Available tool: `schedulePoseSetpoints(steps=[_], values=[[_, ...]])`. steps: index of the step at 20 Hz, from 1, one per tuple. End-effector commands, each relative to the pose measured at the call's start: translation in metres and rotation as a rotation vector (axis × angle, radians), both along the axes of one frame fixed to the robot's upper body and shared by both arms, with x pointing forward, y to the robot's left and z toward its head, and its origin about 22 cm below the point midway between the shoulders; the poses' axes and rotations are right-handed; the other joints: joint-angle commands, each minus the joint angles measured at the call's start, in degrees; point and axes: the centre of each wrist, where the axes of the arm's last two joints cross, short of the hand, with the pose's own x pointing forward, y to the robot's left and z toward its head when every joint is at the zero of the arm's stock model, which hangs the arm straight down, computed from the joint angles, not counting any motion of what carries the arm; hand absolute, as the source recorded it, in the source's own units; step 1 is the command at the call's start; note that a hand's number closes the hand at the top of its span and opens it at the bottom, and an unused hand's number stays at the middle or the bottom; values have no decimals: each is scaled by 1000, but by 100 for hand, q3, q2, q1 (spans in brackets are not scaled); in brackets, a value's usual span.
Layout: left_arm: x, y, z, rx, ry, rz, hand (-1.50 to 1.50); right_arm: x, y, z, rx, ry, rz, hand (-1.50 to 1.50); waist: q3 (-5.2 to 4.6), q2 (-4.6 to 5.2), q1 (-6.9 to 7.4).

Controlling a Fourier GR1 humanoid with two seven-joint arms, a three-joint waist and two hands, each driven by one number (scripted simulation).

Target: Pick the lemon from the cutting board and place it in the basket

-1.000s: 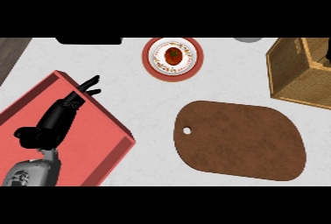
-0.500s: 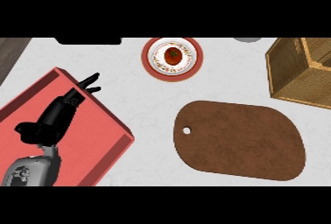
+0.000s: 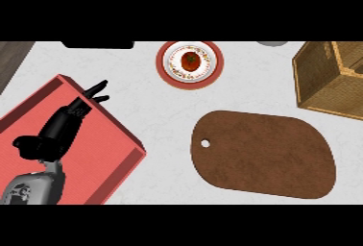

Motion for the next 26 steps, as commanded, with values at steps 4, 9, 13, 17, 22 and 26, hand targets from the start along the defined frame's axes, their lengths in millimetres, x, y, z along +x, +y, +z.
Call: schedulePoseSetpoints(steps=[4,9,13,17,22,26], values=[[7,11,12,-2,17,0,0,0,-41,-16,-67,-71,-52,150,3,9,26],[9,-12,0,-5,-6,3,0,12,-38,-34,23,-159,-134,150,8,37,75],[-3,0,6,15,-10,-23,0,18,-41,-24,25,-182,-122,-150,8,36,129],[3,0,1,2,-26,-13,0,12,-51,-38,-20,-180,-92,-150,9,53,128],[2,-25,12,19,4,-20,0,13,-57,-11,54,-244,-28,-150,11,38,107],[-11,-25,-4,-5,0,-23,0,8,-68,4,163,-298,-45,-150,9,30,120]])
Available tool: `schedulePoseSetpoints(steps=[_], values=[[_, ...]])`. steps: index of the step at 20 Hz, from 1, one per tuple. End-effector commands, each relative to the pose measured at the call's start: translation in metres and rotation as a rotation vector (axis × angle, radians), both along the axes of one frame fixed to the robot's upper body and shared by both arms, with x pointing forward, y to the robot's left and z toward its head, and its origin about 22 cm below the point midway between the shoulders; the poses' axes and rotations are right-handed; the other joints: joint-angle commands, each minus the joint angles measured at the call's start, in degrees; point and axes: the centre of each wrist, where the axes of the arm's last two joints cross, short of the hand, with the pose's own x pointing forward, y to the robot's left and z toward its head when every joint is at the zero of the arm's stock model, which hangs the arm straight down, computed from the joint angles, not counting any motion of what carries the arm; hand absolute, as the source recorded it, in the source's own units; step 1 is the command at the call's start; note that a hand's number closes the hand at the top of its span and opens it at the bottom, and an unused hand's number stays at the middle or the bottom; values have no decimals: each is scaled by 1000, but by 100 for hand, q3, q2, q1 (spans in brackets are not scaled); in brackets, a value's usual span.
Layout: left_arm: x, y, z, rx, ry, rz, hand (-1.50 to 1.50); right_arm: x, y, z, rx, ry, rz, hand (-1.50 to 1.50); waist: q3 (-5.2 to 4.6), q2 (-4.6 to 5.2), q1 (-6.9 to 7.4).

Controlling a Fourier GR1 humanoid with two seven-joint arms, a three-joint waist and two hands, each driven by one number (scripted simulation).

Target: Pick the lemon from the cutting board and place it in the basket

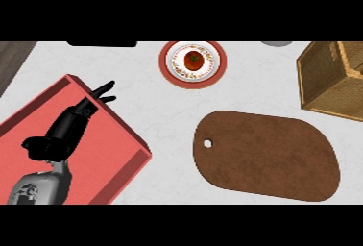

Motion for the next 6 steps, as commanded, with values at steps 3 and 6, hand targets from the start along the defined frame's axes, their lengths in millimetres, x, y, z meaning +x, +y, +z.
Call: schedulePoseSetpoints(steps=[3,6], values=[[5,14,-3,-1,-3,25,0,-14,-22,17,209,-65,-12,-150,-1,-5,-67],[-5,11,-1,2,5,0,0,-36,-47,6,279,-20,-3,-150,5,-4,-29]])
